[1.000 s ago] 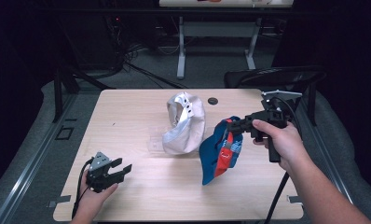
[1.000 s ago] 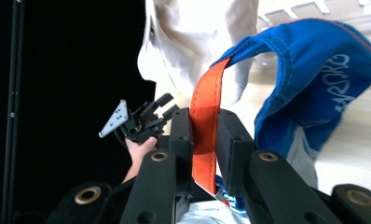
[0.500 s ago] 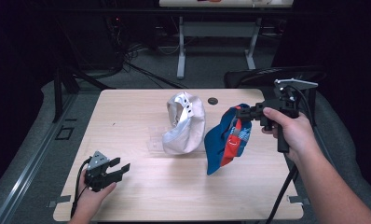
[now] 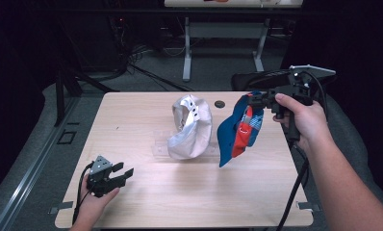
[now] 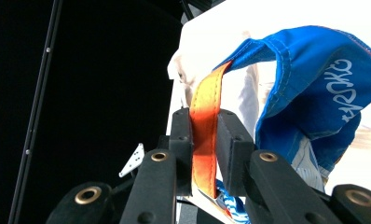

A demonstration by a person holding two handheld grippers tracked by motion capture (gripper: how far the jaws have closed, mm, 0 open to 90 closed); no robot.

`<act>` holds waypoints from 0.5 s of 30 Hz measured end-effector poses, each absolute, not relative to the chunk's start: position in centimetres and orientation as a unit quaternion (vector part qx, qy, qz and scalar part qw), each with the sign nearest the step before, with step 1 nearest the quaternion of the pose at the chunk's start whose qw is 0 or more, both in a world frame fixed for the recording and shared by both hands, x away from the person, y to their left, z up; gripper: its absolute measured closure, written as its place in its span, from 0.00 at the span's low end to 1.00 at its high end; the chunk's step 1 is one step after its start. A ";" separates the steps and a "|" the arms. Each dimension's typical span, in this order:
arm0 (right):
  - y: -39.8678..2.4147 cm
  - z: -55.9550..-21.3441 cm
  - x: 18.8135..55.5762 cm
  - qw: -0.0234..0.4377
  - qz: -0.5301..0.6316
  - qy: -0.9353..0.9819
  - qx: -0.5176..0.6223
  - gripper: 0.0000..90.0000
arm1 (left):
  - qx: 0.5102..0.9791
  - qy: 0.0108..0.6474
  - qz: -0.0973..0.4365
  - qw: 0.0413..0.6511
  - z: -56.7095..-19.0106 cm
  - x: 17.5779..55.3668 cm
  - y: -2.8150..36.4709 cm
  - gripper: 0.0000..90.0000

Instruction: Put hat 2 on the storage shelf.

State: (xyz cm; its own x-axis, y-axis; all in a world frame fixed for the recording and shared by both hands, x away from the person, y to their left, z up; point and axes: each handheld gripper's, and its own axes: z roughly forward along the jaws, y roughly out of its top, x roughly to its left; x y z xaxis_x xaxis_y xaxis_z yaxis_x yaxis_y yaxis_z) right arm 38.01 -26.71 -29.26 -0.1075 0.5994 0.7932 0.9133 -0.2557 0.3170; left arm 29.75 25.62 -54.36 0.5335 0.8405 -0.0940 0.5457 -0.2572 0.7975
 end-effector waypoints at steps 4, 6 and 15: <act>-26.4 -28.7 38.7 0.166 -0.461 -0.584 -0.648 0.86 | 0.772 0.448 0.180 0.414 -54.4 29.7 25.6 0.55; -26.2 -28.5 39.1 0.165 -0.459 -0.585 -0.648 0.86 | 0.773 0.447 0.178 0.413 -54.3 29.8 25.6 0.55; -25.9 -28.1 40.6 0.162 -0.459 -0.578 -0.655 0.86 | 0.772 0.448 0.179 0.414 -54.3 29.8 25.9 0.55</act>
